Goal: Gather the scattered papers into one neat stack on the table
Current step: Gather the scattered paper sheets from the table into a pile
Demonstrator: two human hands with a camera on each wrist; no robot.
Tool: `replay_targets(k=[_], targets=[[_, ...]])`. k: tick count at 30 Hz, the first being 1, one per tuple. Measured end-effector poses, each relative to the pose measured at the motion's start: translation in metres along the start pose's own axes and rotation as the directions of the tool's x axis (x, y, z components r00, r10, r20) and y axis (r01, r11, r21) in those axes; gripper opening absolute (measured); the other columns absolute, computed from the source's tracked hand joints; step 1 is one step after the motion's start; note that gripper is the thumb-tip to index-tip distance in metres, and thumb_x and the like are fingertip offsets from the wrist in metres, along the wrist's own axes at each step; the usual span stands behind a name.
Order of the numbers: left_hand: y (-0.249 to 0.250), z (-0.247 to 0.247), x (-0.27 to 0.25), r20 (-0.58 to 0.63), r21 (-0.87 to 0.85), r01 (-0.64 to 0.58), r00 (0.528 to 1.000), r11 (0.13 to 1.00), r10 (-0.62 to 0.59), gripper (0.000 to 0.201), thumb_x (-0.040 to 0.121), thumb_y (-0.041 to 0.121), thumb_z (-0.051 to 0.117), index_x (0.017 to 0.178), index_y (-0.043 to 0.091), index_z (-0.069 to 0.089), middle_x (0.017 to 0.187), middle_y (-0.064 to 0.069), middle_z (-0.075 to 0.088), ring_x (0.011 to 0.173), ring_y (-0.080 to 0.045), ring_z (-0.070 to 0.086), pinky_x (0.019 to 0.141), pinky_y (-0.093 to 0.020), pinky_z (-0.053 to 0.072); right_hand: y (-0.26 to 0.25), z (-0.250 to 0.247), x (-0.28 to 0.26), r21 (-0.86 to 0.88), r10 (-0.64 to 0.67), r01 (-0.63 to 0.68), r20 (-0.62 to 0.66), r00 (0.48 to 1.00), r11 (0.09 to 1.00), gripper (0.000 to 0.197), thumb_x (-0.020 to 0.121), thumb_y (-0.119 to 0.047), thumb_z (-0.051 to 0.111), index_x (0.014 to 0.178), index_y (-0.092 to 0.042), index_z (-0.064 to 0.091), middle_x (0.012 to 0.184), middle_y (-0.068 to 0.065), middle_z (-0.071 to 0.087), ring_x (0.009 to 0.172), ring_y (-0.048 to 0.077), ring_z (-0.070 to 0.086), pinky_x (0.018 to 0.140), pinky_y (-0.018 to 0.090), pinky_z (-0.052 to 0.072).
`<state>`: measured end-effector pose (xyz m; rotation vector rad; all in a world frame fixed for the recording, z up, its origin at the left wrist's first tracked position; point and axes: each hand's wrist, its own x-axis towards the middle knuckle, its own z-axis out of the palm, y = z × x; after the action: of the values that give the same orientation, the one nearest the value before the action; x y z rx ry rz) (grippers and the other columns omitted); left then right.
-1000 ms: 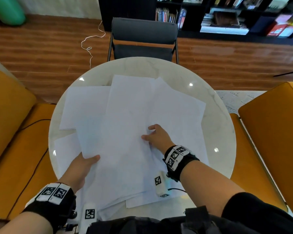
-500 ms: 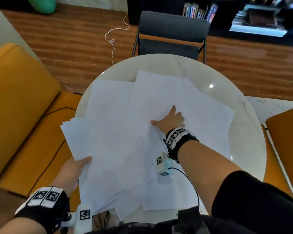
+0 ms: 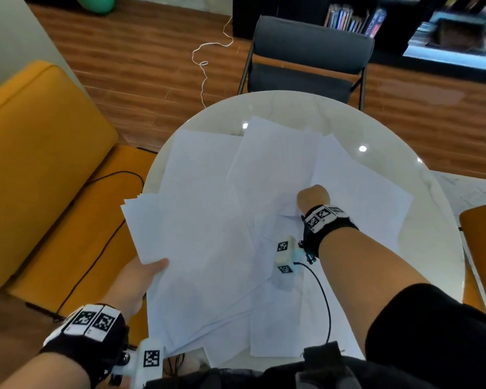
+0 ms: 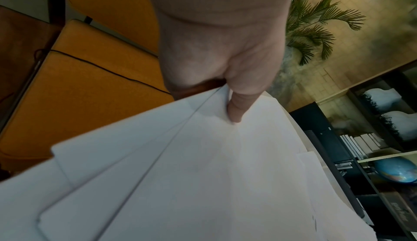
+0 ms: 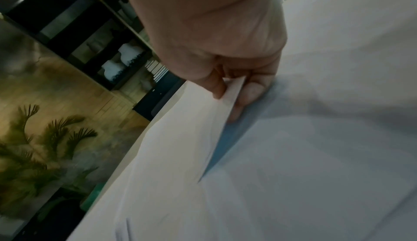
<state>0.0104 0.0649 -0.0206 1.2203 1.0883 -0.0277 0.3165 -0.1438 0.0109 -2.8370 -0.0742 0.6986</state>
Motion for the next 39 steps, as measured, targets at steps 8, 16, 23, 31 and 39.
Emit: replay_targets(k=[8,16,23,31,39], targets=[[0.002,0.002,0.004,-0.027,-0.02,0.022,0.999,1.0,-0.023,0.027,0.091,0.007,0.067,0.118,0.011,0.064,0.108,-0.006,0.07,0.1,-0.027,0.064,0.072,-0.036,0.048,0.031,0.003,0.004,0.928,0.237,-0.031,-0.063,0.969,0.371,0.01,0.092,-0.017,0.047,0.101,-0.019,0.05,0.089,0.002,0.048,0.08,0.022,0.048,0.064,0.039,0.06],[0.007,0.006,-0.001,0.02,-0.058,0.031,0.999,0.998,-0.03,0.037,0.096,0.025,0.063,0.131,0.013,0.061,0.125,-0.012,0.069,0.11,-0.033,0.065,0.097,-0.051,0.049,0.044,0.033,-0.036,0.838,-0.151,-0.006,0.105,0.983,0.545,0.006,0.09,-0.016,0.055,0.084,-0.019,0.054,0.077,0.011,0.056,0.063,0.023,0.051,0.058,0.035,0.042],[0.014,0.008,-0.011,0.096,-0.158,0.034,0.995,0.987,-0.019,0.052,0.088,0.06,0.055,0.128,0.029,0.063,0.119,0.005,0.074,0.111,-0.019,0.067,0.101,-0.046,0.048,0.044,0.072,-0.081,0.635,-0.233,0.009,0.27,0.934,0.772,0.015,0.091,-0.019,0.059,0.105,-0.016,0.053,0.076,0.002,0.052,0.058,0.017,0.046,0.052,0.026,0.039],[0.007,0.009,-0.008,0.013,0.069,-0.05,0.999,0.996,0.049,0.046,0.097,0.014,0.06,0.143,0.013,0.05,0.132,-0.009,0.064,0.118,-0.033,0.061,0.102,-0.05,0.047,0.026,0.075,-0.111,0.515,-0.269,0.108,0.248,0.931,0.85,0.011,0.087,-0.017,0.066,0.094,-0.017,0.058,0.073,0.001,0.058,0.056,0.015,0.056,0.049,0.019,0.043],[0.002,-0.058,-0.015,-0.122,0.122,-0.136,0.981,0.983,0.15,0.04,0.098,0.019,0.059,0.138,0.018,0.055,0.129,-0.006,0.064,0.116,-0.031,0.06,0.103,-0.051,0.045,0.032,0.08,-0.105,0.262,-0.148,0.14,0.011,0.989,0.955,0.036,0.082,-0.036,0.067,0.113,-0.018,0.061,0.119,0.009,0.053,0.107,0.025,0.056,0.09,0.036,0.049]])
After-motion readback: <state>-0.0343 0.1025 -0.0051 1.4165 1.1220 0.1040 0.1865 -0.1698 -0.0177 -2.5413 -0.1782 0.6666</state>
